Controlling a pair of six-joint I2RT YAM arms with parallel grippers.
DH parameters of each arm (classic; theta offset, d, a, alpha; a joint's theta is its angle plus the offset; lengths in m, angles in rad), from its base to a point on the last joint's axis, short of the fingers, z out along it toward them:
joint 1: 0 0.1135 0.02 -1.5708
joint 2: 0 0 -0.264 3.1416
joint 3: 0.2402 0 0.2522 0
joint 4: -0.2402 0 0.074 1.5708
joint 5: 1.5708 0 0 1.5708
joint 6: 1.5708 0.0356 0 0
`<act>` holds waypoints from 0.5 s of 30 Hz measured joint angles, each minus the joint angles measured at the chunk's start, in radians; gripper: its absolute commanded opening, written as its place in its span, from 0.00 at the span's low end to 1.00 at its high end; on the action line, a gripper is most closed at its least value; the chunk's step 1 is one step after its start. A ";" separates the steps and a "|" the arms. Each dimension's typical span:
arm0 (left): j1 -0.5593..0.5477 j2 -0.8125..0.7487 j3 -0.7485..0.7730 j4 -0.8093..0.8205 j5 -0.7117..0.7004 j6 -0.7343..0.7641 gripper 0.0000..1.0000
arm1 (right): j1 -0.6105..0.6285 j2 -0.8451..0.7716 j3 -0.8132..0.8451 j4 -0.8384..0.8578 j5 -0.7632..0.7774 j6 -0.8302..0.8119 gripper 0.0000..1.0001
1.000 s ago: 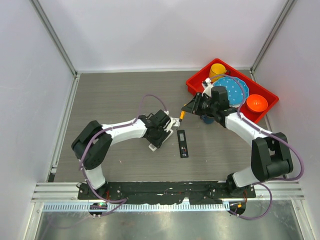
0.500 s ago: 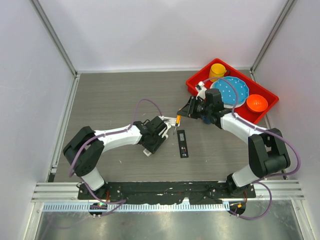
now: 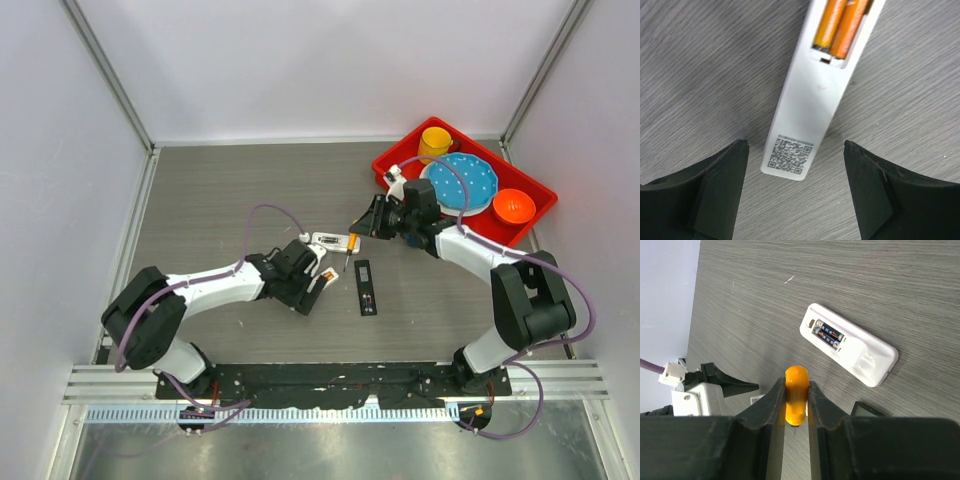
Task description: Unload the batteries from the remote control
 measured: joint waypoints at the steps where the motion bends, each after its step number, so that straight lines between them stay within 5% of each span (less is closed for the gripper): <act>1: 0.011 -0.006 -0.013 0.008 0.008 -0.006 0.75 | 0.002 0.007 0.001 0.000 0.000 0.000 0.01; 3: 0.033 -0.012 -0.029 0.021 0.022 -0.016 0.67 | 0.004 0.022 0.004 0.001 0.001 0.000 0.01; 8: 0.059 -0.006 -0.034 0.056 0.052 -0.022 0.25 | 0.006 0.051 0.031 0.000 0.001 -0.003 0.01; 15: 0.054 0.096 0.074 0.027 0.080 0.051 0.16 | 0.007 0.065 0.063 0.015 0.006 -0.008 0.02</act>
